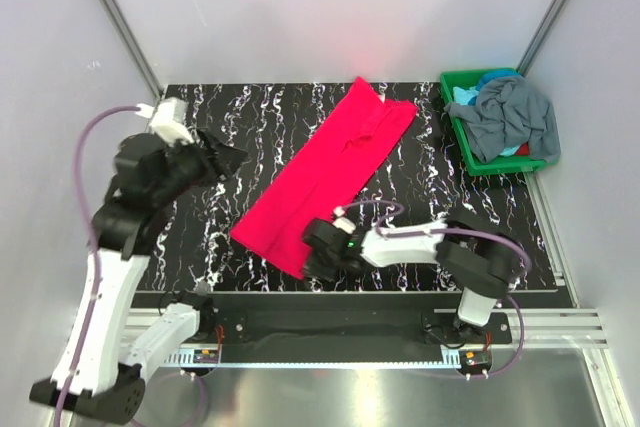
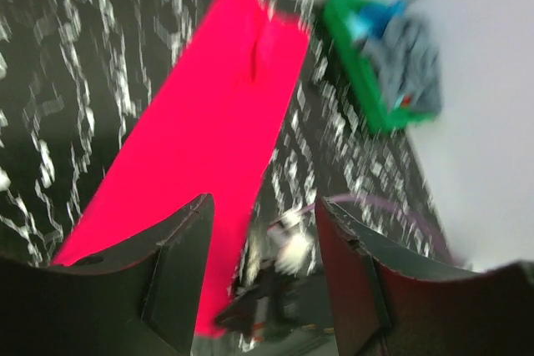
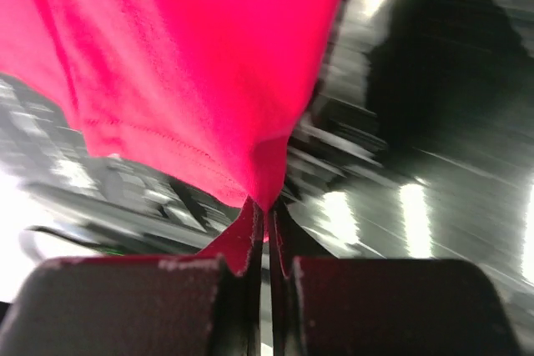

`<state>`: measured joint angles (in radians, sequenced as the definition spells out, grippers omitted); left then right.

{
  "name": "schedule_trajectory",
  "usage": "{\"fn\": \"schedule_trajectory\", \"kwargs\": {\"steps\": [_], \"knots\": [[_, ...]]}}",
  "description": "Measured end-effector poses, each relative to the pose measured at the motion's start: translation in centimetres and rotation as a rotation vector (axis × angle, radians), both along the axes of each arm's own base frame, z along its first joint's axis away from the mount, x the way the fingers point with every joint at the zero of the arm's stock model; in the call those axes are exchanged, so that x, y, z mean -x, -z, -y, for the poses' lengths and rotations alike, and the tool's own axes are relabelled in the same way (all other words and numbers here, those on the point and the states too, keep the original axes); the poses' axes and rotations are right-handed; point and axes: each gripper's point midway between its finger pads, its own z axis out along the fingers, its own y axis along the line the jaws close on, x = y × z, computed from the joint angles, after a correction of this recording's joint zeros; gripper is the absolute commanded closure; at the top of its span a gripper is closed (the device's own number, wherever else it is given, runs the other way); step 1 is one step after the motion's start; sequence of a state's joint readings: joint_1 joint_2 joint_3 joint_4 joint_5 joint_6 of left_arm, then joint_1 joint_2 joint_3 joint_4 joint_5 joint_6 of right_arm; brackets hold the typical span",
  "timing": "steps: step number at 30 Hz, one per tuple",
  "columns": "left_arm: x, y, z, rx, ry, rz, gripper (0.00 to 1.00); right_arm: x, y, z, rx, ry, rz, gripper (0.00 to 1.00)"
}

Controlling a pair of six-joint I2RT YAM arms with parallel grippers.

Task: Fold and stack the t-shirts
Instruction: Fold the tshirt

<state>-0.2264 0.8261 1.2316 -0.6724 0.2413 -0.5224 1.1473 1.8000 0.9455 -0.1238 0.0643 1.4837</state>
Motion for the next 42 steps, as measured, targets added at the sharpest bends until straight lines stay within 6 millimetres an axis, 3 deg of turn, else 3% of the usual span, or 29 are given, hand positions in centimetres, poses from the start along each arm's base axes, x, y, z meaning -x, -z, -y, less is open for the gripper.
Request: {"fn": "schedule_trajectory", "kwargs": {"steps": [4,11,13,15,17,20,23,27,31,37,42], "knots": [[-1.4,6.4,1.0,-0.033,0.042,-0.159,0.39,2.8,0.1,6.5,0.120,-0.032,-0.027,1.00],[0.5,16.7,2.7,-0.019,0.155,-0.371,0.38,7.3,-0.3,17.4,0.256,-0.028,-0.067,1.00],[1.4,20.2,3.2,-0.022,0.187,-0.467,0.39,7.7,-1.1,19.1,0.274,-0.021,-0.052,1.00],[2.7,23.5,3.6,-0.028,0.208,-0.568,0.46,7.8,-2.2,20.5,0.288,-0.013,-0.033,1.00],[4.3,25.9,3.7,-0.032,0.217,-0.641,0.47,8.0,-2.9,21.4,0.291,-0.013,-0.024,1.00],[6.5,27.4,4.5,-0.031,0.244,-0.674,0.47,8.4,-3.4,22.3,0.289,-0.012,-0.023,1.00],[8.4,27.4,5.8,-0.014,0.296,-0.670,0.48,8.6,-3.8,22.7,0.277,-0.009,-0.018,1.00],[9.3,27.7,6.7,0.017,0.313,-0.685,0.51,8.5,-4.2,23.0,0.261,0.000,0.002,1.00],[11.1,29.5,7.5,0.034,0.341,-0.734,0.54,8.3,-4.1,23.0,0.263,0.003,0.009,1.00],[13.9,31.3,8.8,0.037,0.412,-0.760,0.48,8.2,-3.5,22.7,0.263,0.003,0.009,1.00],[15.6,32.6,9.6,0.024,0.460,-0.749,0.48,8.0,-3.3,22.4,0.250,0.003,0.014,1.00]]}}
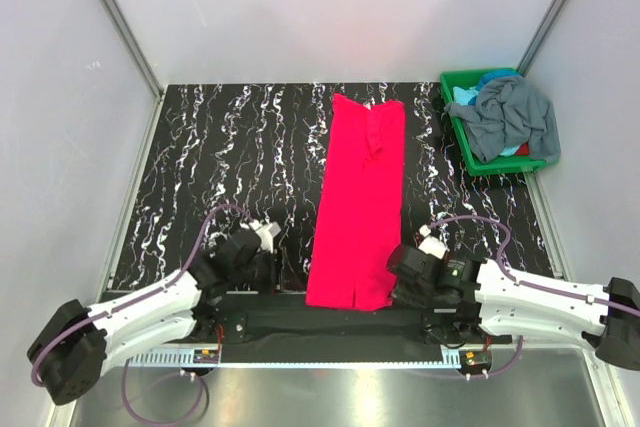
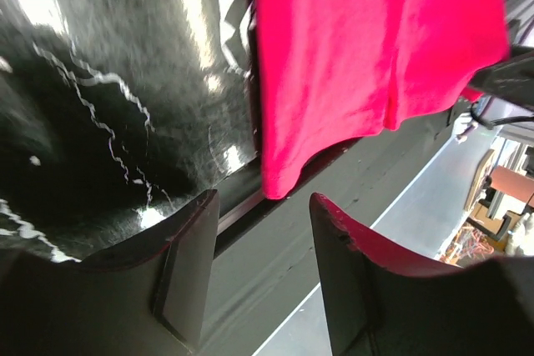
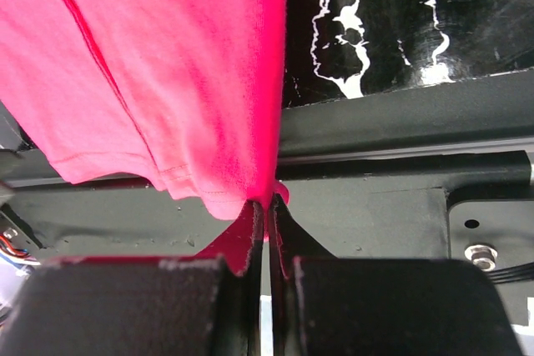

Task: Fold and stack the t-shirts
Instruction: Fold the tshirt

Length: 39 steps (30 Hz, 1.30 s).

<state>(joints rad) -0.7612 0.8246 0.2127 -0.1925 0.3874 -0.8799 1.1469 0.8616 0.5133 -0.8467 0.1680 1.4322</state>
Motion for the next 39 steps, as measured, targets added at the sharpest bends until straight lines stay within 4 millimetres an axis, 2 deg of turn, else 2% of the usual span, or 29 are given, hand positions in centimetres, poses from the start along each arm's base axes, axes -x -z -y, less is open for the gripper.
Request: {"fn": "schedule_trajectory", "kwargs": {"steps": [6,13,20,26,35,39], "knots": [[1.5,1.5,0.1,-0.005,-0.007,-0.018,0.49,0.0,0.1,0.1,-0.035,0.012,0.011,1.00],[1.4,1.5,1.3,0.025,-0.021,-0.004,0.49,0.2,0.2,0.4,-0.063,0.029,0.016,1.00],[2.2,2.5,2.0,0.013,-0.004,-0.043,0.56,0.1,0.2,0.4,-0.065,0.032,0.019,1.00],[2.0,2.2,2.5,0.028,-0.019,-0.035,0.61,0.0,-0.2,0.3,-0.089,0.036,0.029,1.00],[2.0,3.0,2.3,-0.002,-0.037,-0.049,0.67,0.1,-0.1,0.4,-0.098,0.041,0.032,1.00],[2.1,3.3,2.3,-0.020,-0.038,-0.063,0.74,0.1,-0.1,0.4,-0.098,0.041,0.032,1.00]]}}
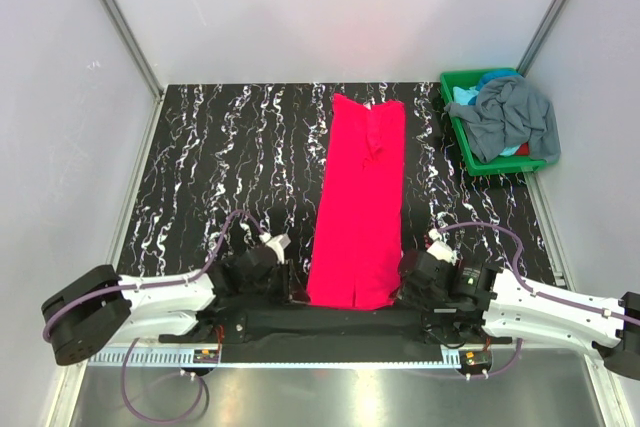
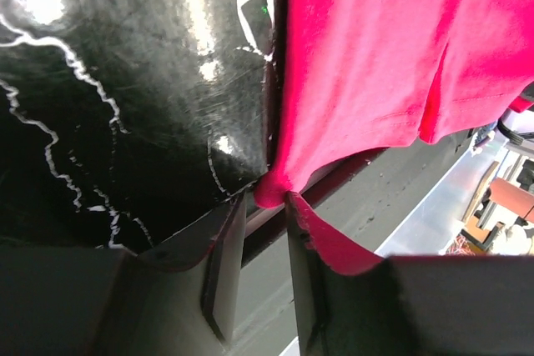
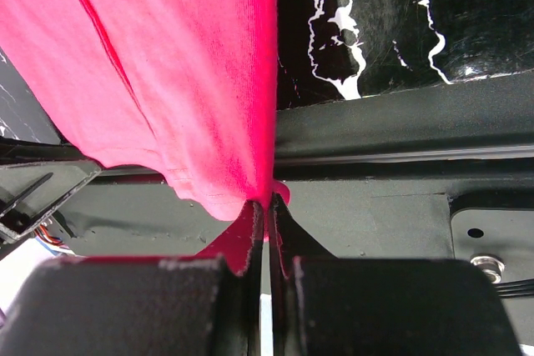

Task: Fold and stack the t-shirts
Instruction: Fold the tshirt

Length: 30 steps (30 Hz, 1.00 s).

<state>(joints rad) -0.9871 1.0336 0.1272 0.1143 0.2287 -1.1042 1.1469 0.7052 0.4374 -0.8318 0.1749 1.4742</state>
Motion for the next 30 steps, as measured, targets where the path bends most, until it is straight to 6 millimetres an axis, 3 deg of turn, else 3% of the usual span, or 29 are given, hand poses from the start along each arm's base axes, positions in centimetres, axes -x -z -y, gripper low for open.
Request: {"fn": "schedule_trajectory", "kwargs": {"steps": [3,4,18,23,30], "knots": [[-0.2,-0.3,0.3,0.004,-0.002,0.002,0.90,0.0,0.0,0.0,0.000,0.000,0.000,1.00],[-0.2,-0.4,0.4,0.007,-0.003,0.003,1.00,0.0,0.0,0.0,0.000,0.000,0.000,1.00],[-2.4,-3.6,2.3,0.031,-0.065,0.010,1.00,-0.8,0.6,0.8,0.113,0.012,0.007,1.00],[-6.0,-5.0,2.8,0.030,-0.138,0.010,1.00,-3.6,-0.6,0.7,0.181,0.024,0.043,1.00],[-12.7,-6.4,3.0,-0.020,-0.184,0.031,1.00,-11.3,-2.2,2.7,0.288,0.075,0.109,1.00]]}}
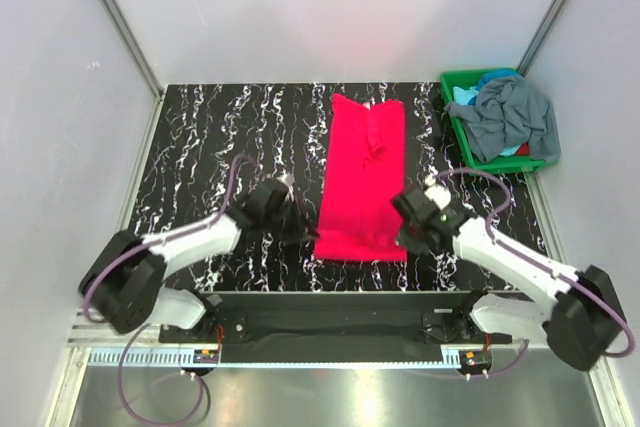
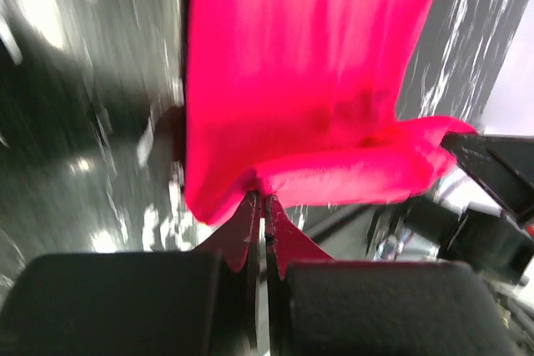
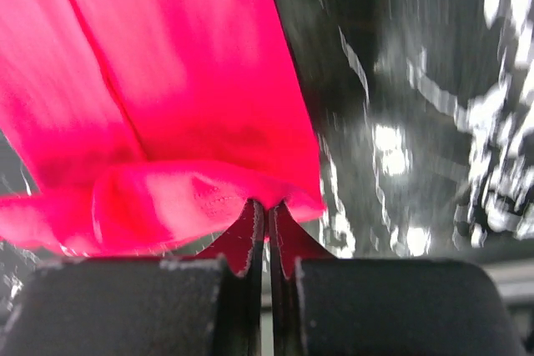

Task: Fold and stack the t-shirts
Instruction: Fold the tshirt

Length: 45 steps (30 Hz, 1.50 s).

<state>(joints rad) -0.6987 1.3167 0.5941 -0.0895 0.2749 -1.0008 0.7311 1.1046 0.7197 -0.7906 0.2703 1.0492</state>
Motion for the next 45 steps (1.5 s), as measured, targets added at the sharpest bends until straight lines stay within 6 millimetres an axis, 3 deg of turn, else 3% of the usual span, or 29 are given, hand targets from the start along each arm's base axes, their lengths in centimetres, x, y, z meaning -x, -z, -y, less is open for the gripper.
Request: {"fn": "schedule_trajectory", "kwargs": {"steps": [7,10,18,25,32,41,45], "knots": [[-9.5,-1.4,0.6,-0.054,-0.019,0.089,1.00,-8.1,-0.2,0.3,0.094,-0.079,0.028,1.00],[-12.2,-1.4,0.9,-0.051,-0.017,0.098,1.00,-10.7,0.2,0.4,0.123,-0.106,0.024,1.00],[-16.8,-0.8,1.2,-0.040,-0.013,0.069,1.00,-15.7,-1.8,0.1,0.132,-0.159,0.085,1.00],[-21.0,-2.0,1.4,0.006,-0.020,0.099,1.00,-18.9,-1.8,1.9,0.156,-0.136,0.094,1.00],[-23.9,-2.1,2.1,0.042,-0.015,0.108,1.00,-20.9,-1.2,3.0,0.154,-0.128,0.088,1.00],[-24.2,1.1,2.1,0.021,-0.014,0.041,0.99,-22.8,-0.2,2.7,0.134,-0.160,0.089,1.00],[-25.0,1.5,2.1,0.020,-0.019,0.039,0.76,-23.5,0.4,2.7,0.133,-0.168,0.079,0.93]]}}
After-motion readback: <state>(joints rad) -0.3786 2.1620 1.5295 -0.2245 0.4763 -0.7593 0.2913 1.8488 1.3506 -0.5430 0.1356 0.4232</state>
